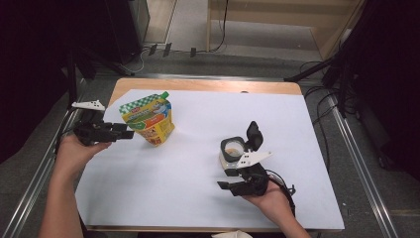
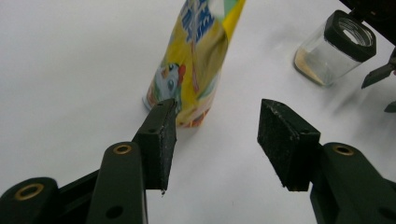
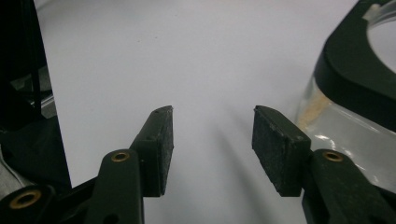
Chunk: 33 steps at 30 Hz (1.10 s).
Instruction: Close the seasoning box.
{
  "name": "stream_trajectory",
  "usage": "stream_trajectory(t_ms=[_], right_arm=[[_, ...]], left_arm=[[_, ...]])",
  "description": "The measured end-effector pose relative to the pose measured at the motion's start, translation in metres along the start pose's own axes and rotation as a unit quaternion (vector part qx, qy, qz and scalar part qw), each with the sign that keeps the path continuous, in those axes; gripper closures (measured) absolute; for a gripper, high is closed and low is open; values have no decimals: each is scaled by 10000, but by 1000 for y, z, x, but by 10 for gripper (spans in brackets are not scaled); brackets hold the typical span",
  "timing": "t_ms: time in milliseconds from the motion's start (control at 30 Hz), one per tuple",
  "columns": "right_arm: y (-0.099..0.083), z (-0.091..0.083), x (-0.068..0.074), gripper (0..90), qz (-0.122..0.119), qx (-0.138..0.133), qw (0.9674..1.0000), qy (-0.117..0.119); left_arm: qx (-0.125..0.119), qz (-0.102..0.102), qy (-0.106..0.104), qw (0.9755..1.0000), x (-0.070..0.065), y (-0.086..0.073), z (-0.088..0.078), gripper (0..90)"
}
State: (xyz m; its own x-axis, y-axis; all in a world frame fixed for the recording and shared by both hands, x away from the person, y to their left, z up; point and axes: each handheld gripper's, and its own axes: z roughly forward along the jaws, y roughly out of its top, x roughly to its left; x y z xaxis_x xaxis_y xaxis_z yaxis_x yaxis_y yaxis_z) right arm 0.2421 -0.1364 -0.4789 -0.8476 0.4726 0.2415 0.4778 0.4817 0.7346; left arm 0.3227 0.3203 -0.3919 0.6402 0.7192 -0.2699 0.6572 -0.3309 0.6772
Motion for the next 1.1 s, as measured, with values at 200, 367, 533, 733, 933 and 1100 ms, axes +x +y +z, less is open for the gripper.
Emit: stream_trajectory(t_ms=[200, 367, 533, 733, 933, 1100], right_arm=[[2, 6, 7, 499, -80, -2, 9999, 101], [4, 11, 13, 497, -110, 11, 9999, 122], [10, 19, 19, 489, -174, -2, 9998, 120], [24, 30, 23, 482, -136, -60, 9998, 136], [46, 42, 28, 479, -233, -86, 9996, 130], [49, 52, 32, 479, -210, -147, 9995, 191]], left_arm=[[-102, 119, 31, 9999, -1, 18, 12, 518], [-307, 66, 5, 9995, -2, 27, 17, 624], [-279, 32, 130, 9995, -3, 32, 25, 694], [-277, 38, 143, 9995, -2, 32, 32, 790], [-299, 38, 112, 9995, -4, 33, 35, 853], [-220, 6, 203, 9996, -13, 38, 38, 898]])
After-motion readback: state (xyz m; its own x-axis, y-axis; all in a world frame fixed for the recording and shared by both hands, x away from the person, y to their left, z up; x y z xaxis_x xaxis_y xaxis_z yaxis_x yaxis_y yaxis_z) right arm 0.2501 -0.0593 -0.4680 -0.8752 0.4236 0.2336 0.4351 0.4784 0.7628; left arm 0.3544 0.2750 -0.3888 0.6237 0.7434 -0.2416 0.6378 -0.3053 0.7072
